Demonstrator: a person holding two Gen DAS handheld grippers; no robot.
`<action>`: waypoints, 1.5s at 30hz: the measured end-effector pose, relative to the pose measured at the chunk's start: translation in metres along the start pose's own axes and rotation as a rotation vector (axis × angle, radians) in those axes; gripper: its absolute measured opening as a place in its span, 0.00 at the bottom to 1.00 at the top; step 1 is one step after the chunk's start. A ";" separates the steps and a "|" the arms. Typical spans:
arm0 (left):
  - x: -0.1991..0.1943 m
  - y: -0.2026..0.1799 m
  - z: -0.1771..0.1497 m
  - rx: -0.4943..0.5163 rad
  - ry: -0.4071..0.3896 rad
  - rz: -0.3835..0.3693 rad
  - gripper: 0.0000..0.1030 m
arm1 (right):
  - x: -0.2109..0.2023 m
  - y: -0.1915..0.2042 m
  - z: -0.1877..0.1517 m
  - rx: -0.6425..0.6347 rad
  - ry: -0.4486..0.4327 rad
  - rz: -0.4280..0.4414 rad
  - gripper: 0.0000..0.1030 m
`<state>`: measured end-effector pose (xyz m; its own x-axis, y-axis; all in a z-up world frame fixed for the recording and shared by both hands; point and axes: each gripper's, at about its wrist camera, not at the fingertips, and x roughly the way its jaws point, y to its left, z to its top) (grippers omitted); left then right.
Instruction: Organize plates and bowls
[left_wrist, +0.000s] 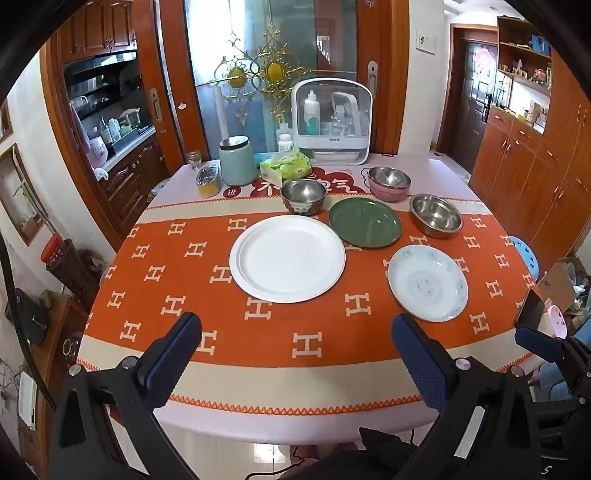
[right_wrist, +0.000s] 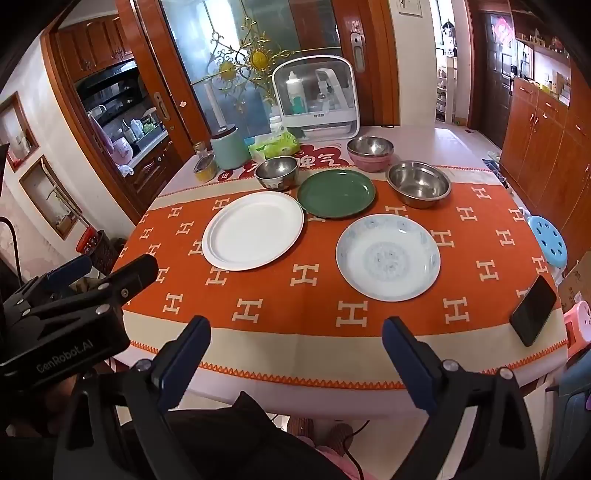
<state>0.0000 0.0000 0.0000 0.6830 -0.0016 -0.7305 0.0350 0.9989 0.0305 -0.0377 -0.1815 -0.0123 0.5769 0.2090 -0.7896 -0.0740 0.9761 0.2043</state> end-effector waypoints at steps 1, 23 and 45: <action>0.000 0.000 0.000 0.001 0.000 0.001 0.99 | 0.000 -0.001 0.000 -0.001 0.003 -0.002 0.92; 0.012 -0.034 -0.008 -0.034 0.085 -0.013 0.99 | -0.001 -0.034 -0.002 -0.010 0.019 0.013 0.92; 0.027 -0.040 -0.012 -0.118 0.105 0.011 0.99 | 0.011 -0.071 0.010 0.007 0.024 0.068 0.92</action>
<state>0.0082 -0.0392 -0.0285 0.6024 0.0084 -0.7981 -0.0623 0.9974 -0.0365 -0.0178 -0.2486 -0.0297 0.5511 0.2760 -0.7875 -0.1068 0.9593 0.2614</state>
